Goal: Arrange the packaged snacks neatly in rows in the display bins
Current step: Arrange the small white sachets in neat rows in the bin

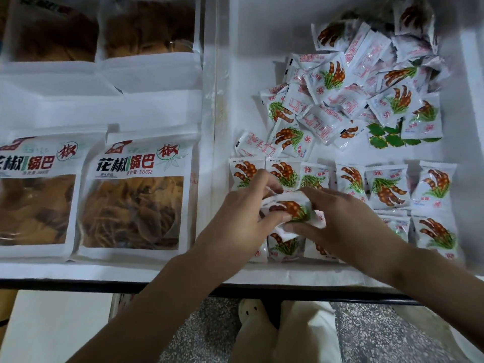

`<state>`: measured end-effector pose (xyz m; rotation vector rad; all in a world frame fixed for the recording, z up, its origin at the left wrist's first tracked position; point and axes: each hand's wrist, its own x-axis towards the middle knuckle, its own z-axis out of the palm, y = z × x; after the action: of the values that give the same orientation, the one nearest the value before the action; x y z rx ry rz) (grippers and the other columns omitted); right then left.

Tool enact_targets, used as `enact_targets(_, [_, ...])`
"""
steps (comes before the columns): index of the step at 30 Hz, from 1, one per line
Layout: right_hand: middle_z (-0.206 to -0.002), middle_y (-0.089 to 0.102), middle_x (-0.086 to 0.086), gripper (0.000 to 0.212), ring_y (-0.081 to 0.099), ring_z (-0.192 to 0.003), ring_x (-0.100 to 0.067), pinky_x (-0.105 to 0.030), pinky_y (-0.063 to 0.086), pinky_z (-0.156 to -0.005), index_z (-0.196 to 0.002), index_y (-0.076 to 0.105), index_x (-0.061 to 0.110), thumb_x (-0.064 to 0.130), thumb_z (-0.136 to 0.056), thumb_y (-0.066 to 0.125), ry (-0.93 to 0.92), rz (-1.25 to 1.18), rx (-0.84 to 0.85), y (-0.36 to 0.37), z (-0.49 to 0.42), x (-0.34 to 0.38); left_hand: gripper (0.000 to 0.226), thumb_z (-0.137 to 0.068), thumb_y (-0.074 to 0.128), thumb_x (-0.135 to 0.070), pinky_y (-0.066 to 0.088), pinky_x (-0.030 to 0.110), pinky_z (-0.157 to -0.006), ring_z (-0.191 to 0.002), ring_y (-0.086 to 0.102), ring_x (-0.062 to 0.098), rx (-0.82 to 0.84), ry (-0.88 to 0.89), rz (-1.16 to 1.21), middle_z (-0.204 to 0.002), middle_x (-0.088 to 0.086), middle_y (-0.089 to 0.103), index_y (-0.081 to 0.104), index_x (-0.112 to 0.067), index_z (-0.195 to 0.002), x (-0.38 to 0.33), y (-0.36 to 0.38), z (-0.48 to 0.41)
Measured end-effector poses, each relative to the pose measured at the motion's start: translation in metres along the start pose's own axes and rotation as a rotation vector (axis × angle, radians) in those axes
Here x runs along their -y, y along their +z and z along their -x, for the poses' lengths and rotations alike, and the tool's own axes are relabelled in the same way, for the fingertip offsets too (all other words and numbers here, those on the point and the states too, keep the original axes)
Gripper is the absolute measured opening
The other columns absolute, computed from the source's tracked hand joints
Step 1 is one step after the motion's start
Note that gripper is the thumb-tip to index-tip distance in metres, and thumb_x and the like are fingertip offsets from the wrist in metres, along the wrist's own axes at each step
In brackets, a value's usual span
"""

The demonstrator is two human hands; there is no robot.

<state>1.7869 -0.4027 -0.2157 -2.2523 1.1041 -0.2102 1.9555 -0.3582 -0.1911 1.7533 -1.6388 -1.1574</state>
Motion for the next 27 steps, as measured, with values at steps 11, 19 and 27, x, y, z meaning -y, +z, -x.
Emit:
enact_targets(11, [-0.074, 0.061, 0.019, 0.018, 0.057, -0.075, 0.010, -0.004, 0.040, -0.064, -0.076, 0.057, 0.032, 0.019, -0.084, 0.067, 0.214, -0.332, -0.037, 0.014, 0.000, -0.023, 0.036, -0.077, 0.070, -0.001, 0.051, 0.040, -0.084, -0.107, 0.054, 0.024, -0.010, 0.163, -0.530, -0.112, 0.006, 0.056, 0.059, -0.009, -0.110, 0.039, 0.025, 0.013])
enact_targets(19, [-0.093, 0.067, 0.001, 0.008, 0.062, -0.084, -0.017, -0.035, 0.050, -0.073, -0.101, 0.059, 0.020, 0.020, -0.093, 0.056, -0.007, -0.047, 0.066, 0.033, -0.020, -0.018, 0.055, -0.058, 0.084, 0.000, 0.055, 0.033, -0.073, -0.099, 0.063, 0.028, -0.040, 0.143, -0.656, -0.104, 0.008, 0.063, 0.062, -0.007, -0.108, 0.047, 0.031, 0.013])
enact_targets(27, [-0.108, 0.061, -0.005, 0.032, 0.059, -0.097, -0.024, -0.036, 0.052, -0.081, -0.111, 0.059, 0.012, 0.017, -0.081, 0.068, -0.164, 0.117, -0.083, 0.023, -0.021, -0.030, 0.031, -0.096, 0.046, -0.023, 0.035, 0.018, -0.082, -0.111, 0.046, 0.011, -0.086, 0.151, -0.552, -0.124, -0.006, 0.045, 0.047, -0.021, -0.127, 0.025, 0.013, -0.011])
